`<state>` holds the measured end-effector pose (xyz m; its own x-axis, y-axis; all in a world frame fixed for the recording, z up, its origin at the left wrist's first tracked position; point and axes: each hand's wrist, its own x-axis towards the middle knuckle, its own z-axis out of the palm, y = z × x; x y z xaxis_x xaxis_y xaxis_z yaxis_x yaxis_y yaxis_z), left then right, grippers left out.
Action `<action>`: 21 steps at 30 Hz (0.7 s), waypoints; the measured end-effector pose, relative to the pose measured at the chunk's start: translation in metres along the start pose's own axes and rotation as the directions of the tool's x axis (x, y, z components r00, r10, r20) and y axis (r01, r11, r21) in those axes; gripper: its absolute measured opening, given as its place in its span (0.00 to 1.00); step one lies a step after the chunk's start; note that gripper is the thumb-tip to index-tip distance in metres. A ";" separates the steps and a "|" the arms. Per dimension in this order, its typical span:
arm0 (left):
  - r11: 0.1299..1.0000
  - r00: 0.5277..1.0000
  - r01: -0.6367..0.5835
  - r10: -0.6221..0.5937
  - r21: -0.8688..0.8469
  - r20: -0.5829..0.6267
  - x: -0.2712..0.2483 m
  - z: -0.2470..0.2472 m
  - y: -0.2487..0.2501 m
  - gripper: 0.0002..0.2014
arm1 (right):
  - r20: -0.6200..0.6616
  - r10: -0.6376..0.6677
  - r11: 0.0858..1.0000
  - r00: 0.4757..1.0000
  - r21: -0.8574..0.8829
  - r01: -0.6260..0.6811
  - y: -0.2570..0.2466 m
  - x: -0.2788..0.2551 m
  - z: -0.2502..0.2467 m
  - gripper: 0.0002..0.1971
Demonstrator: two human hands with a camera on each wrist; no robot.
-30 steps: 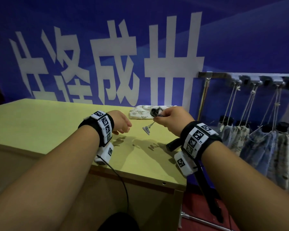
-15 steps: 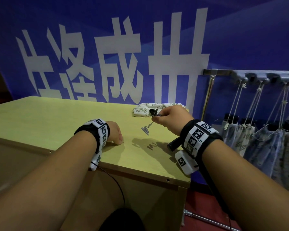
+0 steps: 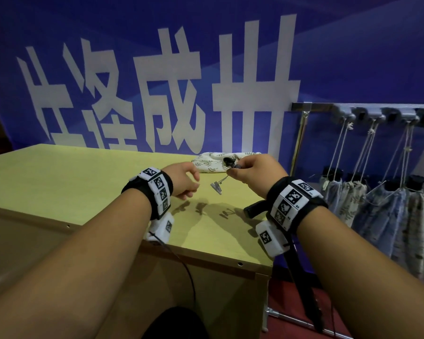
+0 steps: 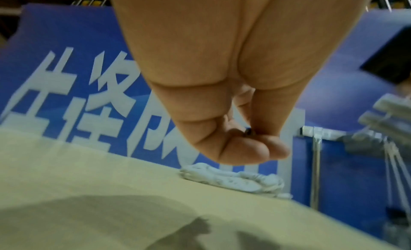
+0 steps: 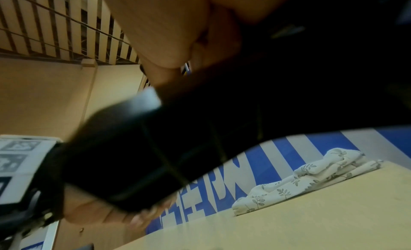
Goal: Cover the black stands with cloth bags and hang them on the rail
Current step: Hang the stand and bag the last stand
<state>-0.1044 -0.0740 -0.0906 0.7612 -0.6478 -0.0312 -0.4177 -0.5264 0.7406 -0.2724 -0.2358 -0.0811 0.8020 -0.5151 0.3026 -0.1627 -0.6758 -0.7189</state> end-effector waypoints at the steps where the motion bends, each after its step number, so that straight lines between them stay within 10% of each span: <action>1: 0.996 0.999 -0.036 0.036 -0.084 -0.006 0.000 0.004 0.009 0.06 | -0.019 0.010 1.000 1.000 0.013 -0.010 0.002 0.000 -0.003 0.11; 10: 0.861 0.993 -0.100 0.117 -0.499 0.003 0.008 0.051 0.078 0.11 | -0.152 0.126 0.970 0.980 0.226 -0.089 0.043 -0.007 -0.034 0.13; 21: 0.803 0.975 -0.150 0.217 -0.577 0.050 0.041 0.131 0.115 0.06 | -0.305 0.153 0.936 0.940 0.350 -0.039 0.099 -0.019 -0.066 0.12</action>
<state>-0.1862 -0.2331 -0.0947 0.6266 -0.7732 0.0974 -0.1633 -0.0080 0.9865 -0.3417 -0.3274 -0.1164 0.5539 -0.7483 0.3650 0.0177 -0.4276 -0.9038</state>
